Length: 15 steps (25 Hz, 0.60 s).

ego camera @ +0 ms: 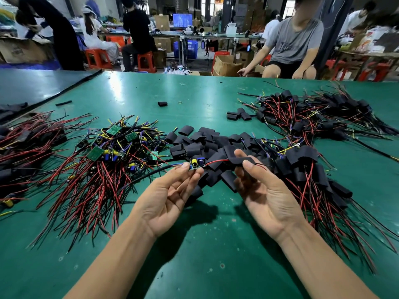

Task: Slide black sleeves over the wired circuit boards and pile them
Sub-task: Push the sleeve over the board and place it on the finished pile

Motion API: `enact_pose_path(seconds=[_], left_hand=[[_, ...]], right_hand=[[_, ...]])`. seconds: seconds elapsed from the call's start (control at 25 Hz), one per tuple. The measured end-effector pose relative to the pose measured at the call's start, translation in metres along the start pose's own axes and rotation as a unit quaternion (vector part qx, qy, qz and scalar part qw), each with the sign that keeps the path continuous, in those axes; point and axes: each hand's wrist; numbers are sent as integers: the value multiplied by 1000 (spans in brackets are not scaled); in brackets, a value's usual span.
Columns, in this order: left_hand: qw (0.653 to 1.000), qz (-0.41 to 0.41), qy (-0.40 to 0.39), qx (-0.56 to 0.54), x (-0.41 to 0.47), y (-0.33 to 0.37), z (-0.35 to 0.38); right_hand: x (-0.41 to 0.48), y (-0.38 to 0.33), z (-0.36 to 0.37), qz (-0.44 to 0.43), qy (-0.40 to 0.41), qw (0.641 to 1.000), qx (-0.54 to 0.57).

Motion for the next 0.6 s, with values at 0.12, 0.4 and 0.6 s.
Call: enact_pose_path(seconds=[0.12, 0.4, 0.6], left_hand=[[1000, -24, -13, 5, -2, -8, 2], [999, -29, -2, 36, -1, -7, 2], [997, -45, -2, 61, -4, -6, 2]], right_hand=[[0, 9, 2, -6, -7, 999, -43], [-2, 15, 6, -34, 4, 997, -69], [-2, 14, 7, -37, 10, 997, -71]])
Point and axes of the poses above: each hand's wrist, its own x-axis towards the middle knuckle, its own z-axis out of the palm, y = z × x, and after that the axes turned 1 degree about -y, right-handed
